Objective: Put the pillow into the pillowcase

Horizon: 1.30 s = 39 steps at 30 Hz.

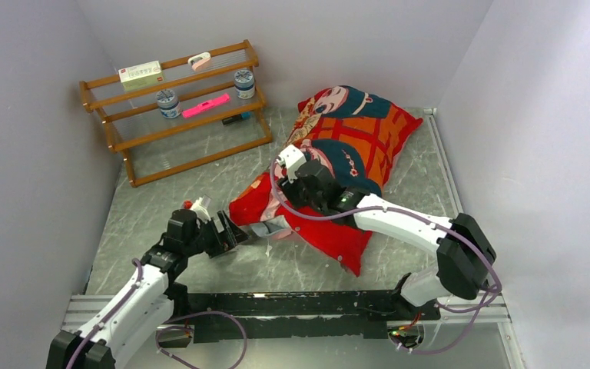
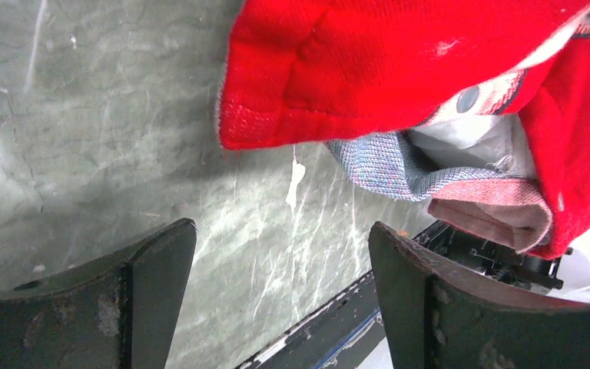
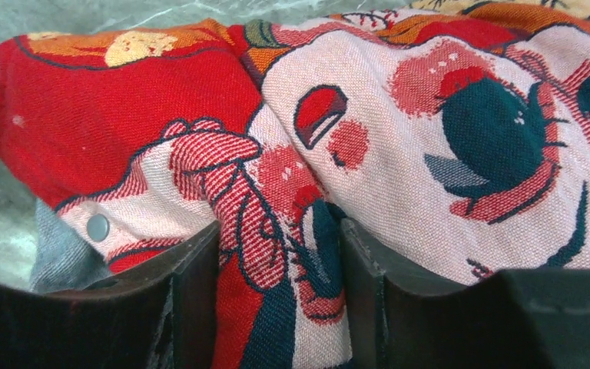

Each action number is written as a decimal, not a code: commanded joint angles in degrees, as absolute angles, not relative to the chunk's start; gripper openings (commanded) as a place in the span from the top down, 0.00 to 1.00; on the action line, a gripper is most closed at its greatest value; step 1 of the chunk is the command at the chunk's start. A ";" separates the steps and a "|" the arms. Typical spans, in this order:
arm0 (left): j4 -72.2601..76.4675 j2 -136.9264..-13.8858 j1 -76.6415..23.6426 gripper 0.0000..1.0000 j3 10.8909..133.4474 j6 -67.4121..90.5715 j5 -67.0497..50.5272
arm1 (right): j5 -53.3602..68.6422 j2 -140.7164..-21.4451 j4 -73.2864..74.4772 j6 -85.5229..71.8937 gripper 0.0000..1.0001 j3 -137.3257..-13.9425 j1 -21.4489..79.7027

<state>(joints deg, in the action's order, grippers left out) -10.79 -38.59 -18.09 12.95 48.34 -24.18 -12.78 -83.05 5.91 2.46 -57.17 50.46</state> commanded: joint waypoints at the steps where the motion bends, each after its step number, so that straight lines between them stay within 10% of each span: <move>1: -3.31 -41.26 -17.93 0.14 15.47 47.24 -21.74 | -15.06 -80.21 6.07 0.95 0.43 -59.03 47.85; 4: -4.28 -41.99 -17.93 0.25 18.35 44.84 -19.82 | -10.10 -76.72 8.50 1.57 0.27 -57.91 48.27; 8: -8.90 -42.13 -17.93 0.83 22.08 42.57 -18.07 | -12.28 -70.35 6.39 0.10 0.35 -54.77 49.60; 10: -11.32 -41.74 -17.93 0.95 23.78 41.52 -17.94 | -10.50 -67.83 6.51 -1.76 0.34 -54.01 49.67; 21: -15.57 -38.00 -17.93 0.95 29.08 40.56 -18.41 | -2.77 -59.69 9.71 -2.21 0.01 -53.12 49.67; 25: -23.74 -38.95 -17.93 0.51 30.55 38.45 -12.04 | 6.68 -60.54 12.29 -2.86 0.01 -54.87 51.47; 34: -17.56 -32.13 -17.70 0.34 20.16 52.15 -17.92 | -8.56 -70.33 15.88 4.97 0.45 -59.16 71.22; 39: -17.55 -32.43 -17.34 0.26 20.07 53.24 -18.29 | -15.84 -75.73 16.20 18.60 0.44 -58.20 77.58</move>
